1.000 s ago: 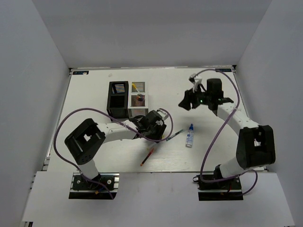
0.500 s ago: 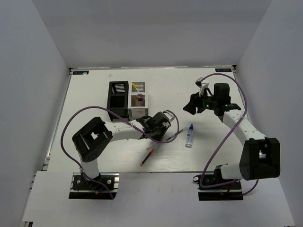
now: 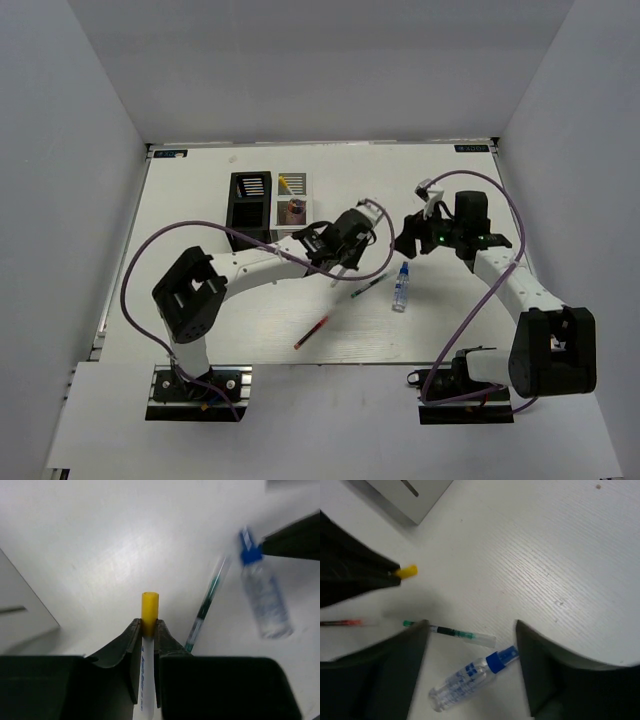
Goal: Sort the stationery into containers
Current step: Place the pen in the storage box.
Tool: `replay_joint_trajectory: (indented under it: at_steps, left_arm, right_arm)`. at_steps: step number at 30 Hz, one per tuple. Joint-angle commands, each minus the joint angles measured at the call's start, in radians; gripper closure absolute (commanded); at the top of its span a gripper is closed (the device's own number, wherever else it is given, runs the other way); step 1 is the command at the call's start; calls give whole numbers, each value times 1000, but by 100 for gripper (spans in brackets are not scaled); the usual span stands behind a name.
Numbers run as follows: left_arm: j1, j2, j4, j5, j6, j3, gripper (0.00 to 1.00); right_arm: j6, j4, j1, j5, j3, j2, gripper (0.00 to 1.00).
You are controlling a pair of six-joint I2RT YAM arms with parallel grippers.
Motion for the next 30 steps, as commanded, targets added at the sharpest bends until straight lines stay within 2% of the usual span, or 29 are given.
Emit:
replay_joint_trajectory:
  at_steps: [1, 2, 3, 4, 7, 14, 17, 22, 30]
  left_arm:
    - [9, -88, 78, -122, 29, 110, 99]
    - [20, -98, 107, -133, 29, 110, 99]
    - [20, -111, 170, -160, 29, 122, 100]
    - [20, -111, 204, -182, 29, 122, 100]
    - [64, -92, 302, -324, 29, 168, 100]
    - [201, 83, 338, -478, 40, 428, 100]
    - [251, 143, 399, -574, 106, 472, 100]
    - [319, 174, 454, -630, 164, 458, 100]
    - [380, 215, 418, -639, 133, 423, 100]
  right_arm:
    - [-33, 1, -11, -33, -17, -33, 59]
    - [-62, -17, -13, -49, -16, -28, 81]
    - [-70, -28, -13, -59, -19, -25, 98]
    - [-76, -36, -11, -65, -18, -22, 100]
    - [-117, -92, -11, -94, -18, -5, 100]
    - [-171, -128, -10, -114, -28, 7, 100]
    - [-180, -122, -8, -114, -34, 1, 100]
    - [-179, -117, -10, -114, -37, -2, 100]
    - [-188, -123, -11, -114, -30, 5, 100]
